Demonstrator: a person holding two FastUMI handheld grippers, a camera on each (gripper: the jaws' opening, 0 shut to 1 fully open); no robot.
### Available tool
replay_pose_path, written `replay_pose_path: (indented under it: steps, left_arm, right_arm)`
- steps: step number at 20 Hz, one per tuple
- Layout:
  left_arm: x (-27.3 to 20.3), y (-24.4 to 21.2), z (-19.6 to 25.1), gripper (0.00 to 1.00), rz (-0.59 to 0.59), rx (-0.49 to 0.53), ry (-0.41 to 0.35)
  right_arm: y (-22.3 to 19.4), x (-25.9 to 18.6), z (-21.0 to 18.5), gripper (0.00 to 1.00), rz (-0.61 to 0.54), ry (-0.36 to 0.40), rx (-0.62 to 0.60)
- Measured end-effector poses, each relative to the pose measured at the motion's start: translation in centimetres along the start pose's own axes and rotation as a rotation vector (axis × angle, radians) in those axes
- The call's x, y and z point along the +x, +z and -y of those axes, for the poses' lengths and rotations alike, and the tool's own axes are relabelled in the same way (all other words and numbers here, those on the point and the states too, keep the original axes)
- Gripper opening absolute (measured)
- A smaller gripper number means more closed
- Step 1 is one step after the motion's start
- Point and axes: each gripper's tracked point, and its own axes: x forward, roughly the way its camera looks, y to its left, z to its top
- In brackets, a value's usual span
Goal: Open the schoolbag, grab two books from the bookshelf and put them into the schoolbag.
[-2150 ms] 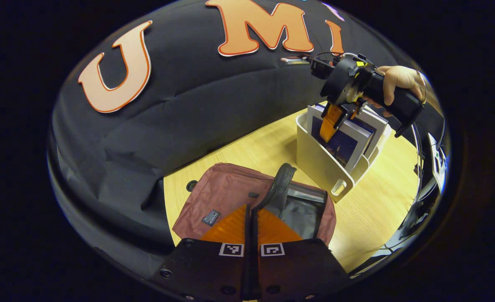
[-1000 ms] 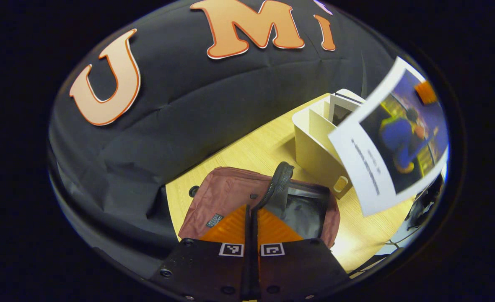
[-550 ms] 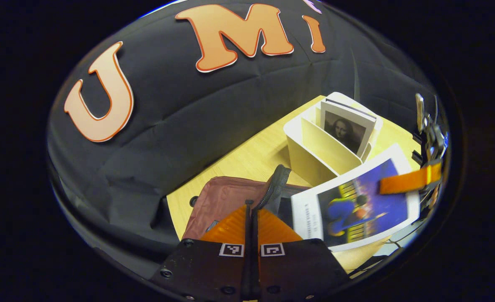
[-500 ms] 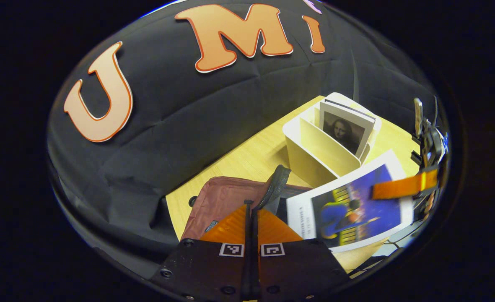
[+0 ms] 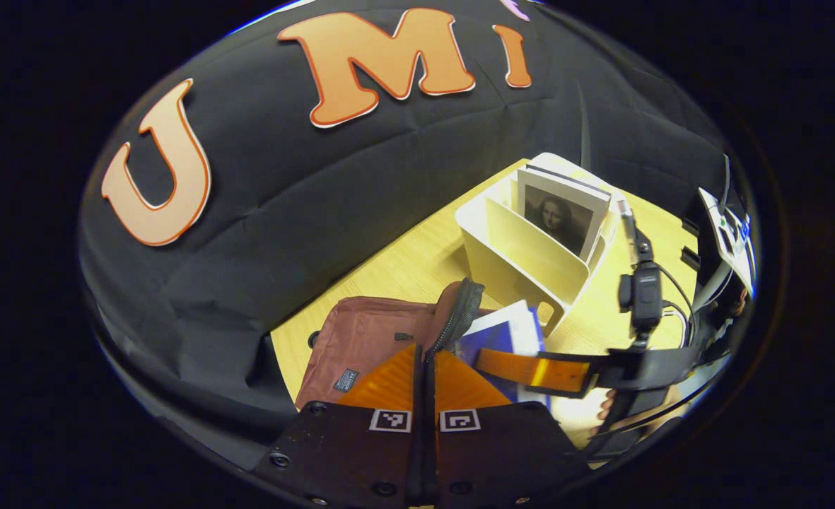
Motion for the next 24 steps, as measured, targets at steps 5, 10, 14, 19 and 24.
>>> replay_pose_path:
  steps: [5, 10, 14, 19, 24]
  left_arm:
    - [-0.3, -0.6, 1.0, 0.01, -0.006, 0.019, -0.028]
    - [0.7, -1.2, -0.8, 0.01, -0.019, -0.035, -0.026]
    - [0.8, -1.3, -1.1, 0.01, -0.014, -0.025, -0.035]
    - [0.8, -2.1, -0.9, 0.01, -0.008, -0.033, -0.038]
    - [0.8, -2.6, -0.2, 0.01, -0.007, -0.059, -0.035]
  right_arm:
    - [-1.0, 2.4, -0.2, 0.26, -0.018, -0.064, -0.011]
    - [-2.5, 0.3, 2.8, 0.55, -0.149, -0.221, 0.018]
    - [-0.9, -2.9, 3.6, 0.98, -0.156, -0.259, -0.061]
    - [5.4, -7.9, 3.8, 0.98, -0.026, -0.248, -0.099]
    - [14.3, -13.9, 3.2, 0.97, 0.158, -0.297, -0.231]
